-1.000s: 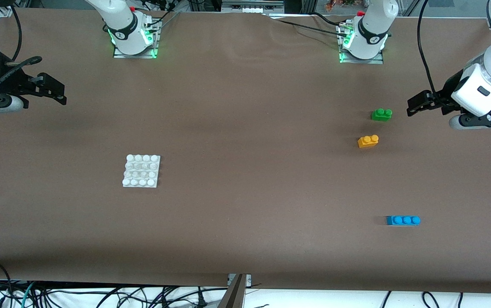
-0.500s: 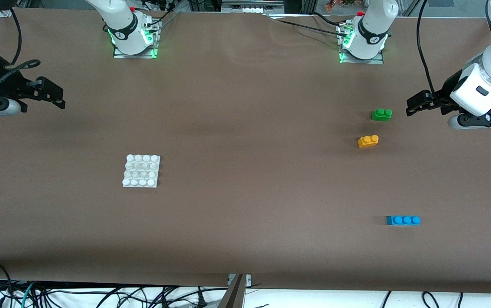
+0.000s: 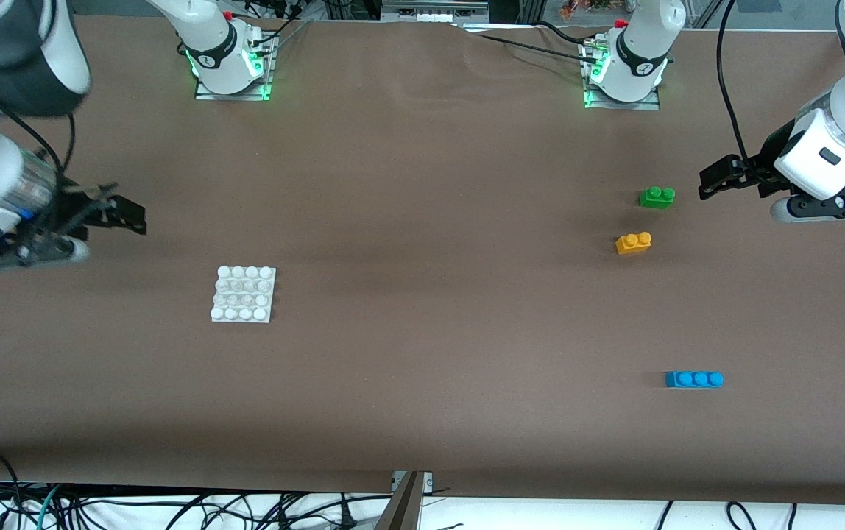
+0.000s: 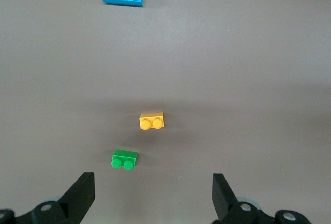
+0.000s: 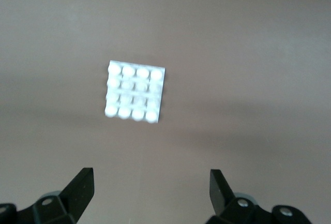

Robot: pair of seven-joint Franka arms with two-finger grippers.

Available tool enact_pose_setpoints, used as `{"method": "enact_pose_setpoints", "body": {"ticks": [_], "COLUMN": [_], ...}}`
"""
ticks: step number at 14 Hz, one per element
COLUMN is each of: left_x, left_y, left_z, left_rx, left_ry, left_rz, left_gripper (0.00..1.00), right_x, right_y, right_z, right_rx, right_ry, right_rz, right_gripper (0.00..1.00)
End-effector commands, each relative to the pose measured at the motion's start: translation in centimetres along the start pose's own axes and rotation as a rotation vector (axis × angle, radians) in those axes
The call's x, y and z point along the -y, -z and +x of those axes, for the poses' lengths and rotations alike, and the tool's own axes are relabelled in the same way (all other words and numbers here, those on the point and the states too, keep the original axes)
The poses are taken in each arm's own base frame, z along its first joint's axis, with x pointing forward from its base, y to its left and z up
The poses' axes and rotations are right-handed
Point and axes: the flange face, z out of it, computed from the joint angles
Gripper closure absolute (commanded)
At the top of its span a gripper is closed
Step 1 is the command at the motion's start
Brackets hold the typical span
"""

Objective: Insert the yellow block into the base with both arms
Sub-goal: 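Lower the right gripper onto the white base plate and grasp it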

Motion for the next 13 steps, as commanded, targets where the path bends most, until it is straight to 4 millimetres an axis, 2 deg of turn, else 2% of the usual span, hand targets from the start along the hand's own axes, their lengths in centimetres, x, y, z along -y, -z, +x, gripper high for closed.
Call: {"method": "enact_pose_setpoints", "body": {"ticks": [1, 5, 7, 9, 13], "left_x": [-0.1, -0.1, -0.1, -0.1, -0.1], "left_y": [0.5, 0.5, 0.5, 0.5, 0.5], "left_z": [0.2, 0.2, 0.2, 0.2, 0.2], "left_rx": [0.001, 0.0, 0.001, 0.0, 0.001], "left_ry": [-0.019, -0.019, -0.019, -0.019, -0.019], "left_rz": [0.03, 0.03, 0.03, 0.03, 0.03], "left_gripper": [0.0, 0.0, 0.0, 0.0, 0.0], "right_x": [0.2, 3.2, 3.7, 3.7, 3.3], "right_y": [-7.4, -15.3, -19.0, -21.2, -24.5], "right_z": [0.7, 2.4, 3.2, 3.2, 1.9], "right_rx": [-0.056, -0.064, -0.076, -0.088, -0.116], "right_ry": [-0.026, -0.197, -0.231, -0.231, -0.237], "right_rz": [0.004, 0.012, 0.016, 0.018, 0.02], "right_gripper": [0.01, 0.01, 0.01, 0.01, 0.01]}}
